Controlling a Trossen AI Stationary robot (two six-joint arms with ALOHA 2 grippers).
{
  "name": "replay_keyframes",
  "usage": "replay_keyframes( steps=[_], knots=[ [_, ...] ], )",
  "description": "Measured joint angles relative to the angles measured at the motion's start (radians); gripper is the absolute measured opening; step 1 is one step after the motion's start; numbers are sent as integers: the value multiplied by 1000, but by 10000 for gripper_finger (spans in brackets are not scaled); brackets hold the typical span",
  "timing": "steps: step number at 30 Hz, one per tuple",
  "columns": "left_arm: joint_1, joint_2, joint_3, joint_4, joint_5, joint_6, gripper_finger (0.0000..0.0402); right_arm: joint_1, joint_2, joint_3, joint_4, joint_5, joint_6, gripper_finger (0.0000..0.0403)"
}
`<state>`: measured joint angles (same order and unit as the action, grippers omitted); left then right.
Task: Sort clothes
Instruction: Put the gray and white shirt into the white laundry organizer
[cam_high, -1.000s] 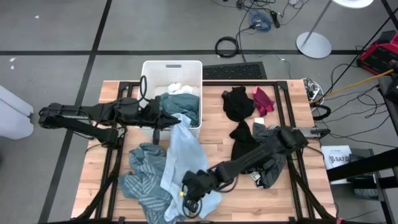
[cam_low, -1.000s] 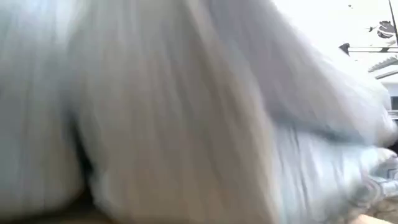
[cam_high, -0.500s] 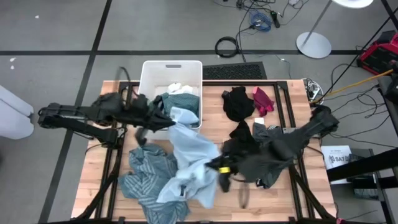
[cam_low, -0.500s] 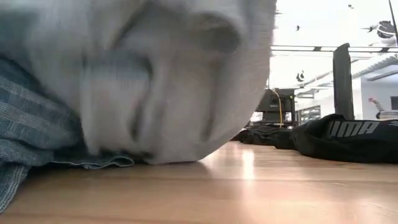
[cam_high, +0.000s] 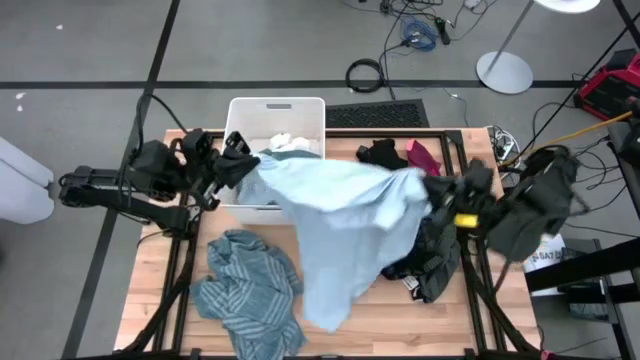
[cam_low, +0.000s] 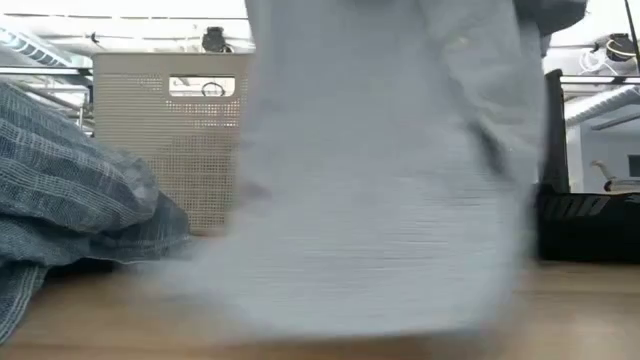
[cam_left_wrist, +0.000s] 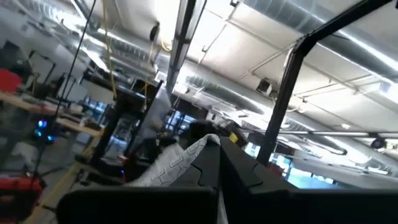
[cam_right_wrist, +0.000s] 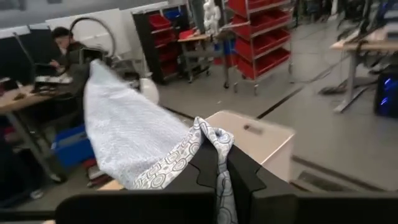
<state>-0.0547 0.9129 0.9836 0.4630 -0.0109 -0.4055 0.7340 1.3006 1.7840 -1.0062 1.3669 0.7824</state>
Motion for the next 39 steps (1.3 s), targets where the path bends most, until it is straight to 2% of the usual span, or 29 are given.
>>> replay_keyframes(
  steps=[2,5,7,11,13,17,21,23,27,31,35,39],
  knots=[
    [-2,6,0,-6,1,-15,5,-4,-41,1,-20,-28,-56,0],
    [-18,24,0,-44,2,-59,5,-8,-82,2,-76,-136,-66,0],
    [-38,44,0,-70,2,-82,5,-8,-90,3,-153,-231,-9,0],
    [-109,99,0,-66,1,-94,5,-4,-67,0,-357,-380,207,0],
    [-142,120,0,-57,19,-115,5,10,-49,0,-393,-442,249,0],
    [-195,139,0,-50,96,-177,5,61,-24,0,-283,-522,190,0],
    [-243,141,0,34,168,-230,5,124,-21,0,-9,-608,1,0],
    [-265,141,0,136,222,-230,5,154,-21,0,141,-609,-155,0],
    [-293,141,0,381,318,-135,5,185,-35,0,402,-606,-473,0],
    [-294,131,0,490,348,-66,5,184,-60,0,531,-601,-645,0],
    [-274,124,0,458,325,-53,5,156,-80,0,467,-517,-631,0],
    [-242,124,0,308,272,-57,5,99,-85,0,177,-466,-419,0]
  ],
)
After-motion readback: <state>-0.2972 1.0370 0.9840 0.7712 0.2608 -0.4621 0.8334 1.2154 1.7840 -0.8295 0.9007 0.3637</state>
